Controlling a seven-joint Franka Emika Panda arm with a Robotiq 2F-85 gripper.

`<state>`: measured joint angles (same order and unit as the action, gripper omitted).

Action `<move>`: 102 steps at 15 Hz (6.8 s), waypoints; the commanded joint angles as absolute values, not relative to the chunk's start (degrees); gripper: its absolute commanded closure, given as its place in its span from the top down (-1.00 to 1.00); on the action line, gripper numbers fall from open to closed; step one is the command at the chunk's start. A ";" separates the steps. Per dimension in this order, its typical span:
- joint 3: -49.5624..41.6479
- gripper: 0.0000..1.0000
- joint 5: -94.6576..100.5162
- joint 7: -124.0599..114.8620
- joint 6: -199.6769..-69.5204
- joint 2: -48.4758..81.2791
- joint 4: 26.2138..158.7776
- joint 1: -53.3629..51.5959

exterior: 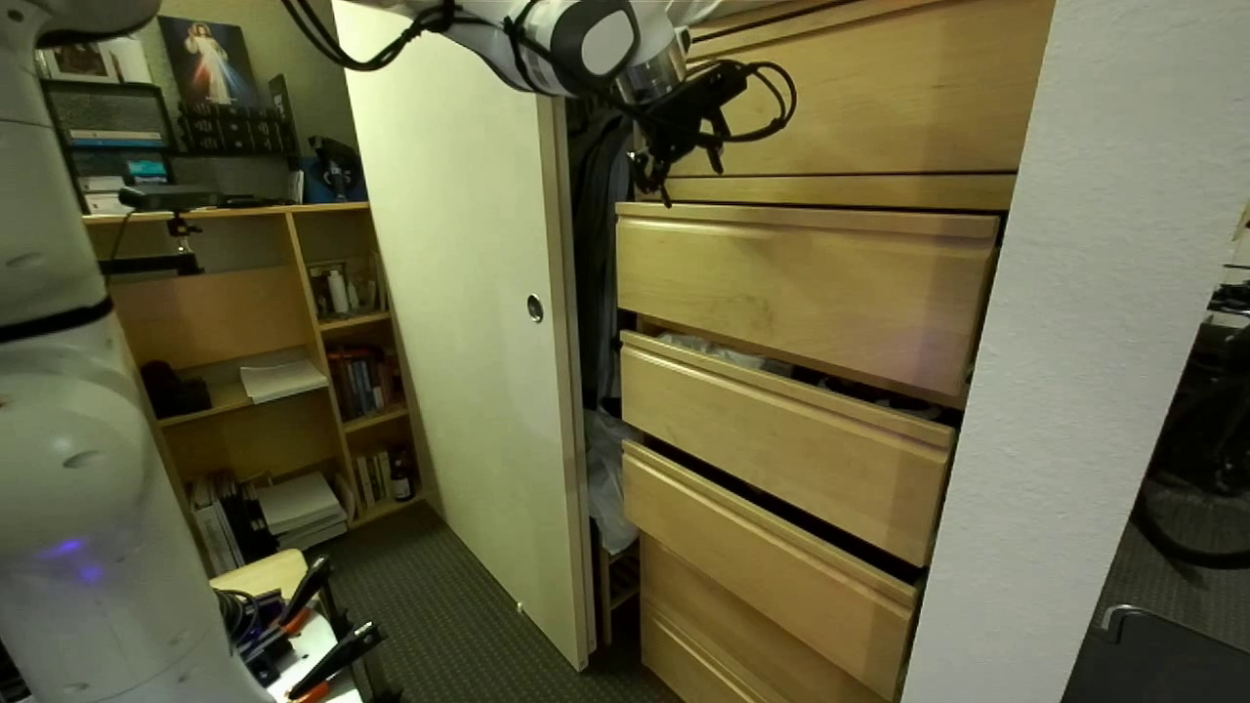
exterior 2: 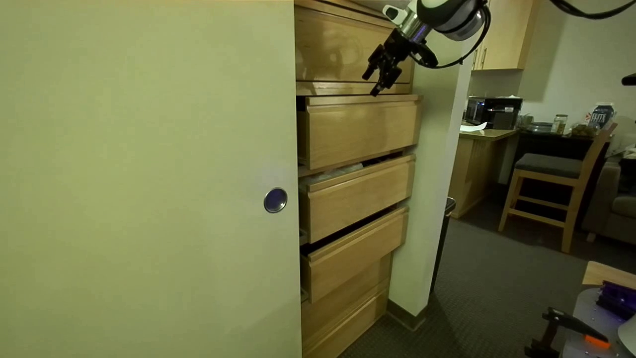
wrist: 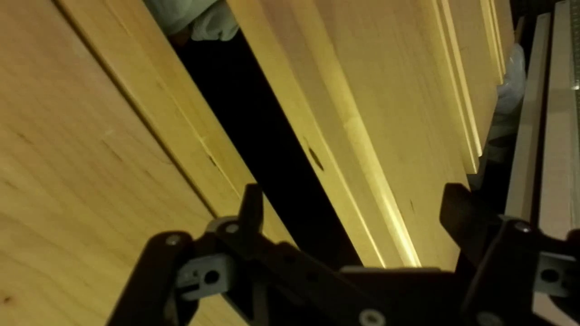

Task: Open the second drawer of the cupboard

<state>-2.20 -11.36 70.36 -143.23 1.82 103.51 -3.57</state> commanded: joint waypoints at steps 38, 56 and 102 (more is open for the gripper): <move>2.49 1.00 -15.35 85.54 -134.55 1.44 113.05 2.28; -5.17 1.00 -14.67 87.39 -135.33 -24.42 139.25 -5.47; -5.67 1.00 -3.26 24.22 -119.93 -48.49 147.50 -0.56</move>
<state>-6.79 -5.92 30.79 -119.21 -45.28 143.92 -2.20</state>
